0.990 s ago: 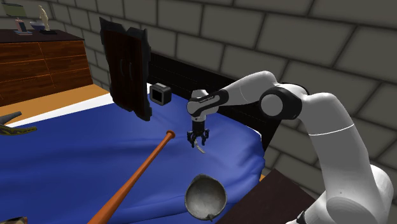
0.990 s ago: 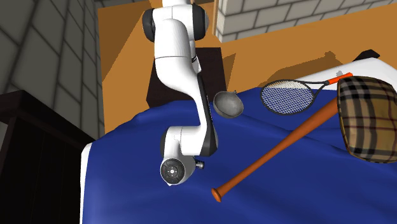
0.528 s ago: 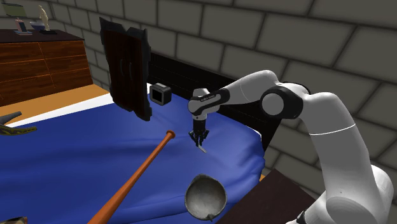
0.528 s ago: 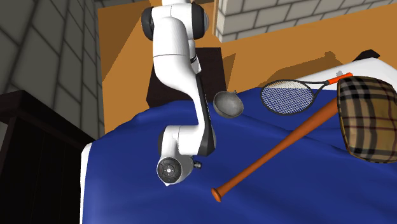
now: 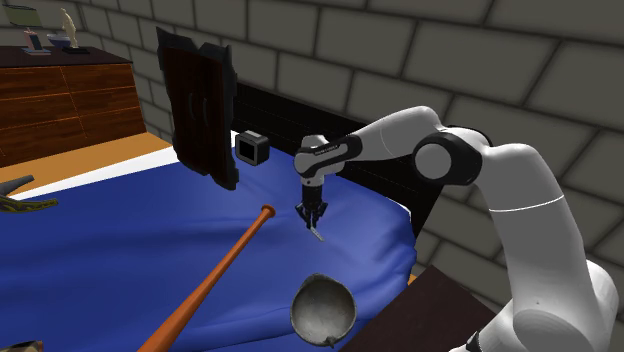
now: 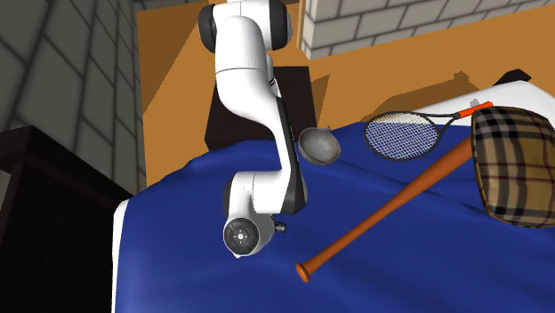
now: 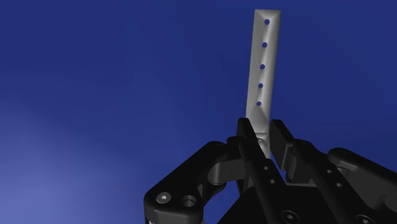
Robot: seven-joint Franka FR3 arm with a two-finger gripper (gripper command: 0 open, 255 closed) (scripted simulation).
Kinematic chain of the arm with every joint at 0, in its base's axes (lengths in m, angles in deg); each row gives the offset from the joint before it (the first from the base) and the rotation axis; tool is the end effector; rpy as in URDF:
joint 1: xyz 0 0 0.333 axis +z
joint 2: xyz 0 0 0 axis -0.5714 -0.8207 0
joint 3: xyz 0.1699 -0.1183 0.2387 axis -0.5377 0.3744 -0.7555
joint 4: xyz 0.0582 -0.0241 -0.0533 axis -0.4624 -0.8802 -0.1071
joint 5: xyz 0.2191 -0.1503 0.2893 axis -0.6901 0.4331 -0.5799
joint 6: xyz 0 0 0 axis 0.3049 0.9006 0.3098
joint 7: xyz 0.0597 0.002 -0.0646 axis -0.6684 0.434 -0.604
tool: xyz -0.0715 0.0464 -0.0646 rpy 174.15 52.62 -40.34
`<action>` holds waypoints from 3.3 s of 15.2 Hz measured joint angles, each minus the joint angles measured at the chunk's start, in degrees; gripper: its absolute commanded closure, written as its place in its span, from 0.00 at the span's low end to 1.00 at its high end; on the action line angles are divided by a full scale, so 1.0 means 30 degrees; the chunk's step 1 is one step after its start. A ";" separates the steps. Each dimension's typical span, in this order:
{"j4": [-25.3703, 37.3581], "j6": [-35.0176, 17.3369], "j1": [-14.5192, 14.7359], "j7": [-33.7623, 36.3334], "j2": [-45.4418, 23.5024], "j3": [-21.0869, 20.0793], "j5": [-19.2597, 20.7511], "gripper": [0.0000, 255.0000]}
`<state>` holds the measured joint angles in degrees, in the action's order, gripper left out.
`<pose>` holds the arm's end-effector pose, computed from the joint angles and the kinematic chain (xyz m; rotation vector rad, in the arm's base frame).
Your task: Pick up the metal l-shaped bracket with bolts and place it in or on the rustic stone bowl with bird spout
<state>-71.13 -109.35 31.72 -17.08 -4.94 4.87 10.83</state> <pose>0.6764 0.0139 0.1769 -2.9948 0.3074 0.5325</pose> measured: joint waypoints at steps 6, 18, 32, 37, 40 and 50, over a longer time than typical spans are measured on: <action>0.0017 0.0974 -0.0052 0.0059 0.0957 -0.0025 -0.0022 1.00; 0.0370 0.3004 -0.0105 0.0244 0.2648 -0.0086 -0.0076 1.00; -0.3268 0.3041 0.0291 0.0990 0.6409 -0.0481 -0.0477 1.00; -0.7603 0.1260 0.0980 0.1909 0.9114 -0.1073 -0.1053 1.00; -0.9990 0.0398 0.1370 0.2416 1.0742 -0.1466 -0.1489 1.00; -1.6097 -0.1920 0.3145 0.4492 1.5076 -0.3263 -0.3550 1.00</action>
<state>-119.42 -115.11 41.15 -3.61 40.29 -4.92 0.18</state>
